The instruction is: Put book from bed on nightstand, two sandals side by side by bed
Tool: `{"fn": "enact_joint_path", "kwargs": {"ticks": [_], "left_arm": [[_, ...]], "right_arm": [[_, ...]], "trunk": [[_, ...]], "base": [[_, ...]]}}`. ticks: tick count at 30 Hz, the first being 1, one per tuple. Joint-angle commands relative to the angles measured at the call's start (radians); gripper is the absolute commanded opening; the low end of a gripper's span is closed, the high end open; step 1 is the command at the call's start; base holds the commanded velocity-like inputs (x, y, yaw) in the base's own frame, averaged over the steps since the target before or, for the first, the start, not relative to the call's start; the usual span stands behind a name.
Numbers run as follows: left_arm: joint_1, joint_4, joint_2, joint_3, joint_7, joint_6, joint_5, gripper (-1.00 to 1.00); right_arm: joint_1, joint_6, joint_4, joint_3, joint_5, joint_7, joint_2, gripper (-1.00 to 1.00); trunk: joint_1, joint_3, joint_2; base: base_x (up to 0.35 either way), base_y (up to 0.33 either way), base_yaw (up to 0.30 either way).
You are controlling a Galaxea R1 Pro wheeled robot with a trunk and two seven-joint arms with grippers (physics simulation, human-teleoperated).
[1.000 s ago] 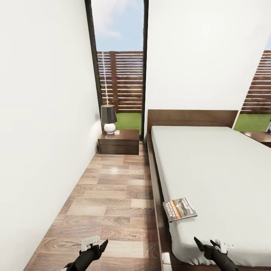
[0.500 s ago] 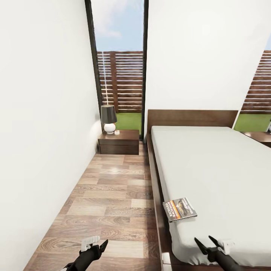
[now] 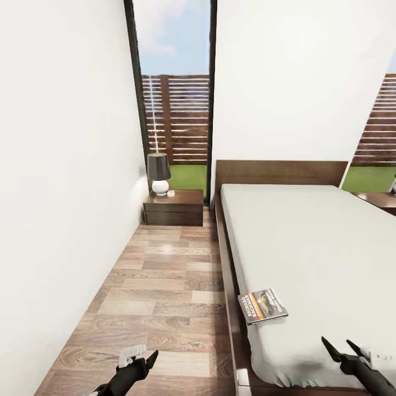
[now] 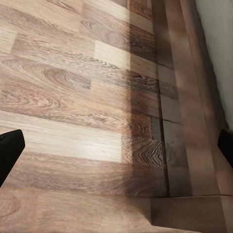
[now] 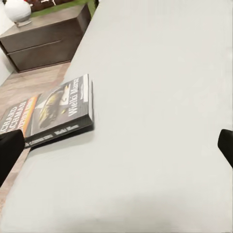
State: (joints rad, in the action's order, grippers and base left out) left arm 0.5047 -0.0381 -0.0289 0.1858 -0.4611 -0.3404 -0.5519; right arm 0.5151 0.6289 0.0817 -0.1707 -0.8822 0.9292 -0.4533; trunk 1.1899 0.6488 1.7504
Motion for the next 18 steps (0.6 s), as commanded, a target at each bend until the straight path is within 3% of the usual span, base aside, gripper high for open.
{"fn": "enact_joint_path", "kwargs": {"ticks": [1, 5, 7, 9, 13, 18], "left_arm": [[0.001, 0.001, 0.0, 0.009, -0.004, -0.003, -0.01, 1.0], [0.0, 0.001, 0.0, 0.009, -0.004, -0.003, -0.01, 1.0], [0.0, 0.001, 0.0, 0.009, -0.005, -0.003, -0.01, 1.0], [0.001, 0.001, 0.0, 0.009, -0.005, -0.003, -0.01, 1.0], [0.001, 0.0, 0.0, 0.009, -0.007, -0.002, -0.01, 1.0], [0.001, 0.0, 0.005, 0.008, -0.041, 0.002, -0.01, 1.0]], "right_arm": [[0.002, 0.004, 0.004, -0.01, -0.023, 0.006, -0.011, 1.0], [0.002, 0.002, 0.004, -0.01, -0.083, 0.005, -0.03, 1.0], [0.002, 0.003, 0.004, -0.01, -0.162, 0.004, -0.036, 1.0], [0.002, 0.006, 0.003, -0.01, -0.2, 0.002, -0.037, 1.0], [0.002, 0.003, 0.002, -0.005, -0.239, -0.002, -0.037, 1.0], [0.002, -0.001, -0.004, 0.004, -0.248, -0.004, -0.039, 1.0]], "trunk": [[0.0, 0.001, 0.001], [0.0, 0.001, 0.001], [0.0, 0.001, 0.001], [0.0, 0.001, 0.001], [0.0, 0.001, 0.001], [0.0, 0.001, 0.001]], "base": [[0.0, 0.0, 0.0], [0.0, 0.0, 0.0], [0.0, 0.0, 0.0], [0.0, 0.0, 0.0], [0.0, 0.0, 0.0], [0.0, 0.0, 0.0]]}}
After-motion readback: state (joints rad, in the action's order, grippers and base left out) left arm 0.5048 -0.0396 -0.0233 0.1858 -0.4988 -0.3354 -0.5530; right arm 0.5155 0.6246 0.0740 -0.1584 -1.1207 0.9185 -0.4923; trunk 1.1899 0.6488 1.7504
